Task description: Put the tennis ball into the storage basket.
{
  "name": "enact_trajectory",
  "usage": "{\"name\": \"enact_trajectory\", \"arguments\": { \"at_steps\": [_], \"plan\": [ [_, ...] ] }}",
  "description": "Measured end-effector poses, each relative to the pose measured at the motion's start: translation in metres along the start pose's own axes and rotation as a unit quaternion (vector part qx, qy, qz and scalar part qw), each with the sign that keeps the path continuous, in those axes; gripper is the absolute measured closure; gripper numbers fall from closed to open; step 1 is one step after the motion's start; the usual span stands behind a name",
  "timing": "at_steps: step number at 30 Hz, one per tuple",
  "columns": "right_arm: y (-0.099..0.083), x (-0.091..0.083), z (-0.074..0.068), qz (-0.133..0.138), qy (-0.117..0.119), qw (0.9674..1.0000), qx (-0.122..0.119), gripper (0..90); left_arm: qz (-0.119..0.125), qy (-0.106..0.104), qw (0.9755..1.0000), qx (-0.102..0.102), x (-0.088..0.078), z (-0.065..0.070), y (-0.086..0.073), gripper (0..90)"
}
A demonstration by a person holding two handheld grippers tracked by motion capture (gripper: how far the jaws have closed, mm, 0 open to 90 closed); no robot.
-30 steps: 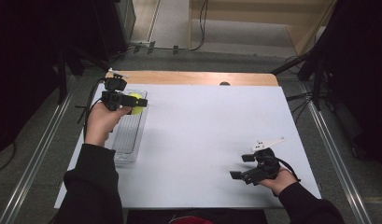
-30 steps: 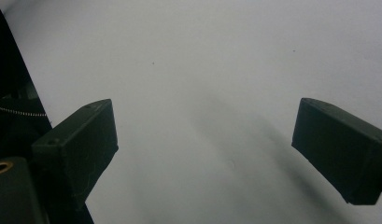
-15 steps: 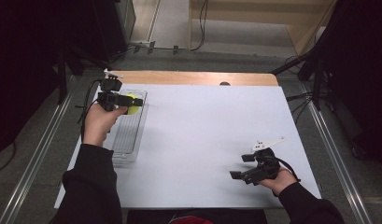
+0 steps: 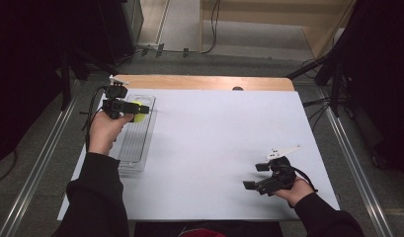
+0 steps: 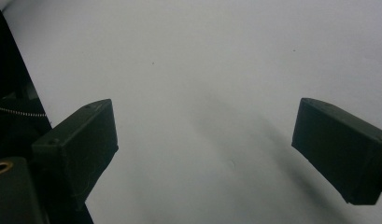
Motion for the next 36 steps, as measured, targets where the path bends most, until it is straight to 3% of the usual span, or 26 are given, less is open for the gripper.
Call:
{"name": "enact_trajectory", "arguments": {
  "at_steps": [21,36],
  "plan": [
    [0.0,0.0,0.0,0.001,-0.001,1.0,-0.003,5.0,-0.017,0.01,0.9997,-0.017,0.021,-0.014,-0.007,26.3],
    [0.0,-0.001,0.0,0.001,0.0,1.0,-0.002,5.0,-0.03,0.011,0.9993,-0.02,0.03,-0.016,-0.009,26.0]
  ]
}}
Point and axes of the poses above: each handheld gripper's, and its own axes: x roughly forward along the jaws, y roughly out of its top, z roughly to its right, the point moved 10 cm from there along x, roughly forward along the jaws, and after that the axes turned 15 degrees about -z, right-handed, at the moved point
